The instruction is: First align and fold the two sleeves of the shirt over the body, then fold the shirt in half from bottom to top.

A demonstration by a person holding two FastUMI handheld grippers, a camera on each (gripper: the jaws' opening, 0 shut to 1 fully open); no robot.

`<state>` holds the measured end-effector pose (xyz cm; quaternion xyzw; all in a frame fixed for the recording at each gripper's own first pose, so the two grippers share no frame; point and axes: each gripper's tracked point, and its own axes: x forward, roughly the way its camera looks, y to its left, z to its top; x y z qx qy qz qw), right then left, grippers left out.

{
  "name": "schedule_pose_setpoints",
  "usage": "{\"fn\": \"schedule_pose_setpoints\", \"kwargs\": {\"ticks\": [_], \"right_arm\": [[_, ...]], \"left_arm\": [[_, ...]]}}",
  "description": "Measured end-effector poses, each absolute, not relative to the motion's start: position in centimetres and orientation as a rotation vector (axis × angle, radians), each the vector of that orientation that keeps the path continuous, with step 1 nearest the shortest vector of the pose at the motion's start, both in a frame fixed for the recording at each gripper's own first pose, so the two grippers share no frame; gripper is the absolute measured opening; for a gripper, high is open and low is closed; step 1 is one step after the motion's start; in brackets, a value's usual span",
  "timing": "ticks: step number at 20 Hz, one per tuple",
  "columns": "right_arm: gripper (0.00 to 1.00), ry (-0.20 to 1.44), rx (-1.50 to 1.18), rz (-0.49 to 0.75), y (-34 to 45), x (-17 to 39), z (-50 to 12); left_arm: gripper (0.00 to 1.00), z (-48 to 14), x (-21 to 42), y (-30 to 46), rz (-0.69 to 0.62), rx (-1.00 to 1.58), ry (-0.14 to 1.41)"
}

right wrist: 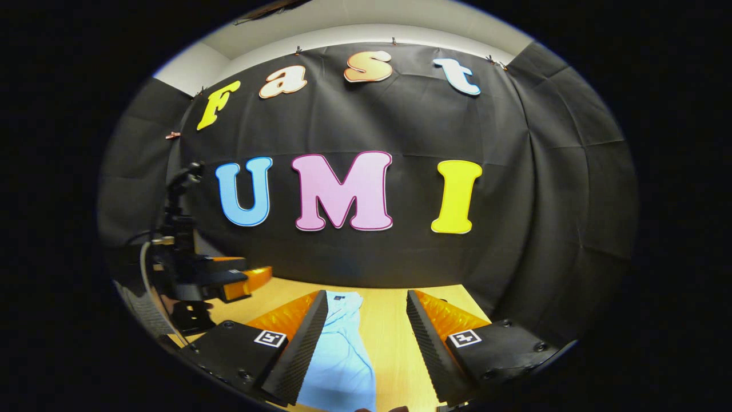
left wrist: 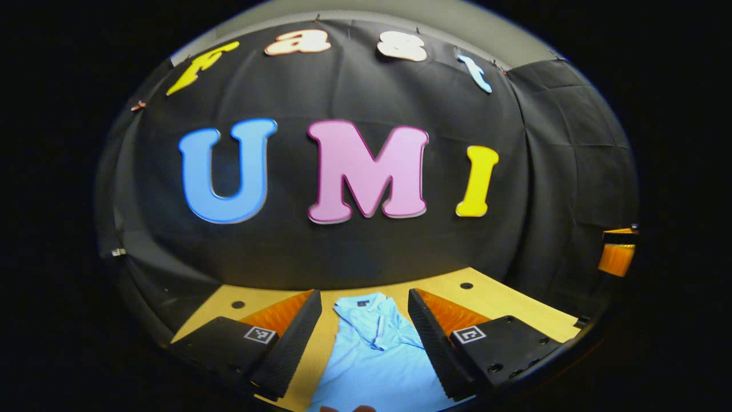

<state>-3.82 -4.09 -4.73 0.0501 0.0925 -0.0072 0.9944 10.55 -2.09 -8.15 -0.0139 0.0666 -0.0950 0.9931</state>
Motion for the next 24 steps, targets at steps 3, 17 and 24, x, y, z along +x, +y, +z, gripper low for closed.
{"fn": "schedule_pose_setpoints", "kwargs": {"ticks": [3,17,24], "right_arm": [[0.87,0.167,0.088,-0.006,-2.5,-4.3,-3.7],[0.89,0.451,0.083,-0.030,-0.7,-10.0,-13.5],[0.91,0.873,0.182,-0.046,-1.6,-15.2,-29.1]], "left_arm": [[0.96,-4.5,6.5,1.2,-0.143,-0.038,0.055],[0.95,-21.9,-5.5,6.3,-0.149,0.029,0.495],[0.97,-35.8,-8.5,7.3,-0.133,-0.091,0.917]]}}
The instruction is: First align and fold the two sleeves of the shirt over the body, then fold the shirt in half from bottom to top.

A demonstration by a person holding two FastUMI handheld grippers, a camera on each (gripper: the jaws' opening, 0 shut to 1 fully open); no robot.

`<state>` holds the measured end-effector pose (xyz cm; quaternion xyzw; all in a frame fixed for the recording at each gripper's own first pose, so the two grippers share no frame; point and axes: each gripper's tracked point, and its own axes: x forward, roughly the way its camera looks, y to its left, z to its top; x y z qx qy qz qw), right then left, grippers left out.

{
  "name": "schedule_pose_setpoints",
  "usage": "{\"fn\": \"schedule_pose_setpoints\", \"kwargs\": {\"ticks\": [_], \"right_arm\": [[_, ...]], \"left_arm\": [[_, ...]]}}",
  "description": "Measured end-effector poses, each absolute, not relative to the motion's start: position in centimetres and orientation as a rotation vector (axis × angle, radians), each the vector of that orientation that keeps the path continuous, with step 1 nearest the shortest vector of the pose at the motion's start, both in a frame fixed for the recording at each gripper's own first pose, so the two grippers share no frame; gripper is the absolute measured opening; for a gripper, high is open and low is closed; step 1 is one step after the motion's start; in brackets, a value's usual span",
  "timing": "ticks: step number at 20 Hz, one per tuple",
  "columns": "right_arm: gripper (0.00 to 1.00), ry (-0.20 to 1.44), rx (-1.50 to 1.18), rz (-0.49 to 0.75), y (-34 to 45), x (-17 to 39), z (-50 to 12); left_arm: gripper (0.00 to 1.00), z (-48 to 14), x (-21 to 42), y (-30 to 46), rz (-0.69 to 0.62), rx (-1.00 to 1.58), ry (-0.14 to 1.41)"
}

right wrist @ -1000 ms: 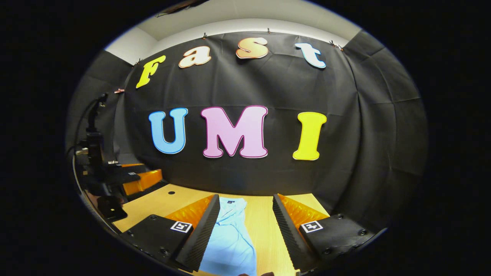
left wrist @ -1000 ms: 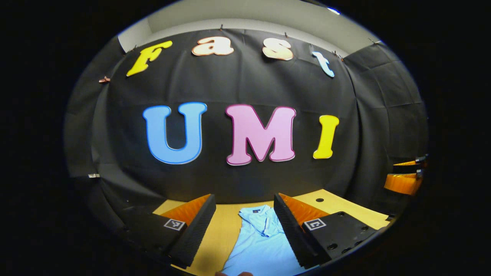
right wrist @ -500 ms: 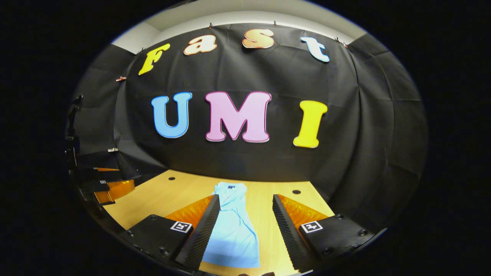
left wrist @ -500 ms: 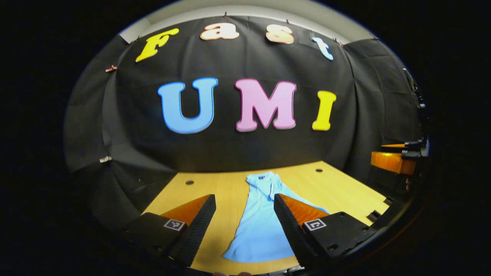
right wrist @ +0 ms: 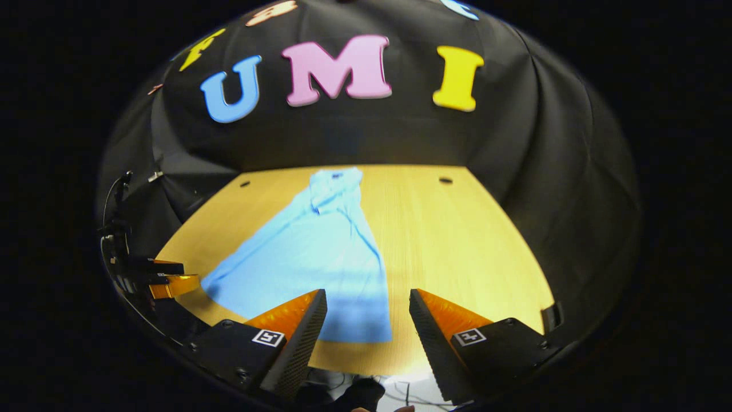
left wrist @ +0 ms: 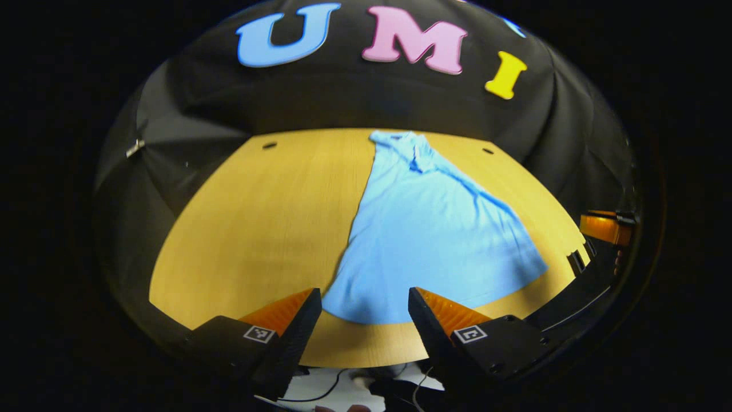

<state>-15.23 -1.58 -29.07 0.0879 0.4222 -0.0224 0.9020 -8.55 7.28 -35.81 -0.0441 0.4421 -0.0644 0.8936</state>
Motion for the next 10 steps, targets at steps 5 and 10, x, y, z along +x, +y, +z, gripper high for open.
{"fn": "schedule_pose_setpoints", "kwargs": {"ticks": [5,10], "right_arm": [[0.96,1.025,0.174,-0.058,-1.9,-15.9,-35.1],[0.95,1.068,0.115,-0.020,-0.7,-16.1,-36.6]], "left_arm": [[0.96,-37.6,-8.3,7.4,-0.105,-0.068,1.002],[0.98,-40.1,-8.3,7.6,-0.126,-0.045,1.066]]}}
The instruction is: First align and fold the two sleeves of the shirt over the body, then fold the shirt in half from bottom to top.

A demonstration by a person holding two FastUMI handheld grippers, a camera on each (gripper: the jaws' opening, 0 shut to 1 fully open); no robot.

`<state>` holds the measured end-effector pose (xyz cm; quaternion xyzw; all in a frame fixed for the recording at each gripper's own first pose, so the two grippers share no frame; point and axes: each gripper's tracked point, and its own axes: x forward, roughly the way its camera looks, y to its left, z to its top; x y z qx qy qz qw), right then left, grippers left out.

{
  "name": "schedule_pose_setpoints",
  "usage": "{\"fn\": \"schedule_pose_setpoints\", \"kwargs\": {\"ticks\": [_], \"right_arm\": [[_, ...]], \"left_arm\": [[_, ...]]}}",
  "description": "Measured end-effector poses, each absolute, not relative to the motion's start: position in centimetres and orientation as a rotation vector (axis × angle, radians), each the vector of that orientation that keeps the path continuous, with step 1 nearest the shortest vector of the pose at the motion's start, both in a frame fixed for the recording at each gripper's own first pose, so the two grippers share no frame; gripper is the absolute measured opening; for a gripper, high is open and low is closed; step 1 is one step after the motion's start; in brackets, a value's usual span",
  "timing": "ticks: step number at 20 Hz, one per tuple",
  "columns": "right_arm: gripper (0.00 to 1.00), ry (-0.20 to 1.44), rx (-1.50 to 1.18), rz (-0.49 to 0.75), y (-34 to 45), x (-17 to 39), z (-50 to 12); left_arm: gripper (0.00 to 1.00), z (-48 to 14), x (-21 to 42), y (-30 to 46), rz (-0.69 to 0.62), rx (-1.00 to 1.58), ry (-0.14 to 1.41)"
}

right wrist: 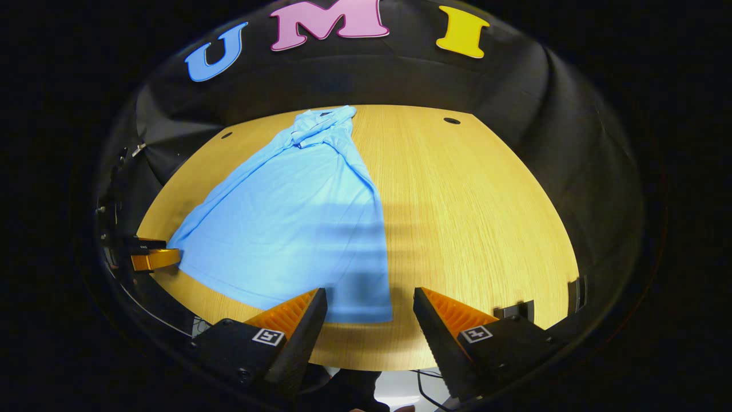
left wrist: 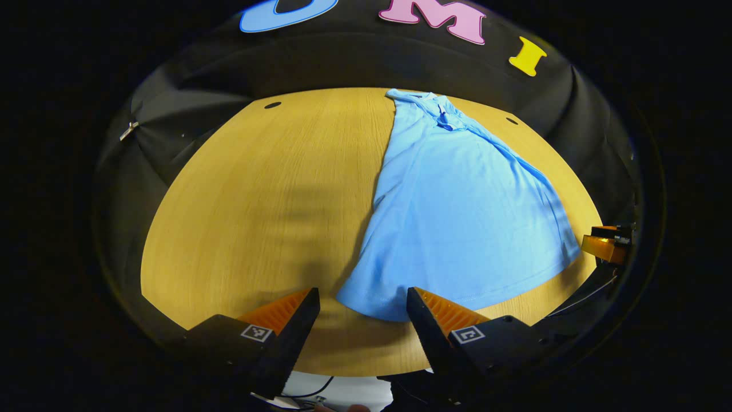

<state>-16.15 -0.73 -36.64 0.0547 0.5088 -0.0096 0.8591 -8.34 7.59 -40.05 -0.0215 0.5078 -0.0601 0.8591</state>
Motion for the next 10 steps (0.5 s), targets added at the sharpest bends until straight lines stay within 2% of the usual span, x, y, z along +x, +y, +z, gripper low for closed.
{"fn": "schedule_pose_setpoints", "kwargs": {"ticks": [5,6,9,10], "right_arm": [[0.95,1.114,0.106,-0.011,0.4,-15.9,-38.5],[0.95,1.126,0.105,-0.006,0.7,-16.1,-38.8],[0.83,1.136,0.116,-0.001,1.1,-16.1,-39.4],[0.81,1.144,0.123,0.003,1.2,-16.3,-39.4]], "left_arm": [[0.98,-40.1,-7.9,7.2,-0.141,-0.020,1.071],[0.95,-40.2,-7.9,7.2,-0.137,-0.023,1.067],[0.88,-40.2,-7.9,6.9,-0.143,-0.022,1.066],[0.82,-40.1,-8.0,6.7,-0.149,-0.020,1.071]]}}
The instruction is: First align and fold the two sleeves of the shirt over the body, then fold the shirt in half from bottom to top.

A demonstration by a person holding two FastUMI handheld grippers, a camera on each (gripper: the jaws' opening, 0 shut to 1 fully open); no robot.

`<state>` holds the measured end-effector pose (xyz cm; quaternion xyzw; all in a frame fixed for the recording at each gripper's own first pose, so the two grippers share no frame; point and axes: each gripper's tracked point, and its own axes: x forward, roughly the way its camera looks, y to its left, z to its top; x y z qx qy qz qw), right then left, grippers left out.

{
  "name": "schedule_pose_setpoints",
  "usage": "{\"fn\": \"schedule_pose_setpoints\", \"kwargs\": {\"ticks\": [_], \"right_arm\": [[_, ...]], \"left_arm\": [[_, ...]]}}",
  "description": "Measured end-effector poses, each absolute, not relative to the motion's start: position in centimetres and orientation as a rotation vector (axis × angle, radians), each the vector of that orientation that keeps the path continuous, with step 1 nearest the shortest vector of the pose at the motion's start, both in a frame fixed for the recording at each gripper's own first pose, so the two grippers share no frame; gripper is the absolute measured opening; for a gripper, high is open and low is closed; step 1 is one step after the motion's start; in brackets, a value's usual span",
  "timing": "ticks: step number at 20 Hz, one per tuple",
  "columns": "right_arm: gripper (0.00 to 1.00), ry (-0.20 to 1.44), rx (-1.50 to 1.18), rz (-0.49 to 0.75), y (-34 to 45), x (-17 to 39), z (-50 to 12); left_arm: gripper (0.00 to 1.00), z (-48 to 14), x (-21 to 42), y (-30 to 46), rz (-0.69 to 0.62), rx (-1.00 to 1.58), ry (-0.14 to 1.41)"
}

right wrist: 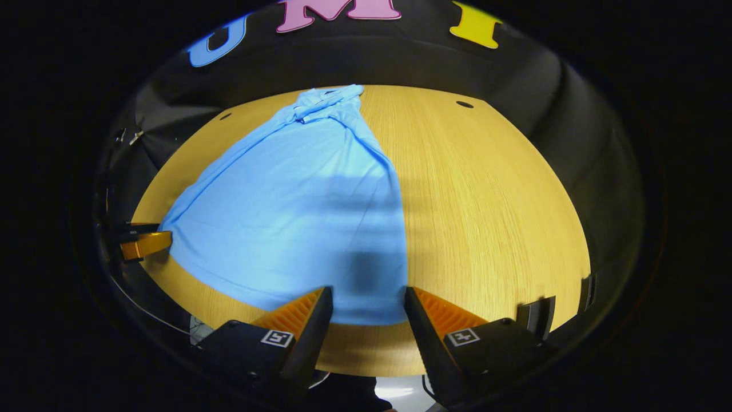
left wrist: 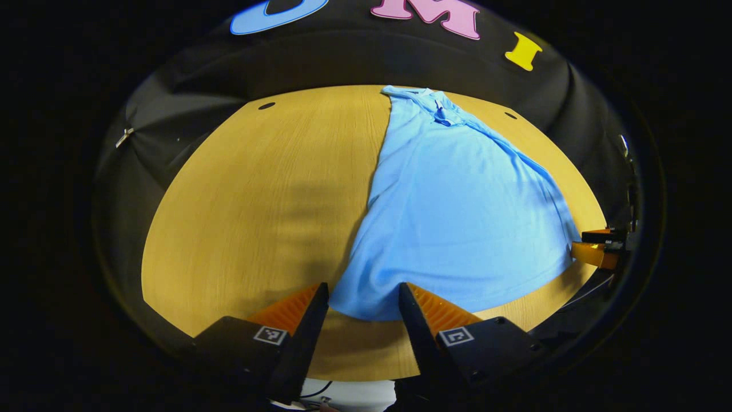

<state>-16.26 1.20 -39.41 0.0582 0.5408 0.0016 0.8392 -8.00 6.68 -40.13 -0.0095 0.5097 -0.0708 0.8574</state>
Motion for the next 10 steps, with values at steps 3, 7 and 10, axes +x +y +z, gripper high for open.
{"fn": "schedule_pose_setpoints", "kwargs": {"ticks": [3,7,10], "right_arm": [[0.71,1.135,0.132,0.027,1.5,-16.0,-39.3],[0.19,1.132,0.176,0.042,2.1,-15.4,-39.5],[0.12,1.122,0.200,0.053,2.3,-14.8,-39.4]], "left_arm": [[0.68,-40.0,-7.9,6.1,-0.164,-0.022,1.068],[0.23,-39.8,-7.7,4.9,-0.183,-0.070,1.071],[0.07,-39.7,-7.4,4.9,-0.168,-0.098,1.065]]}}
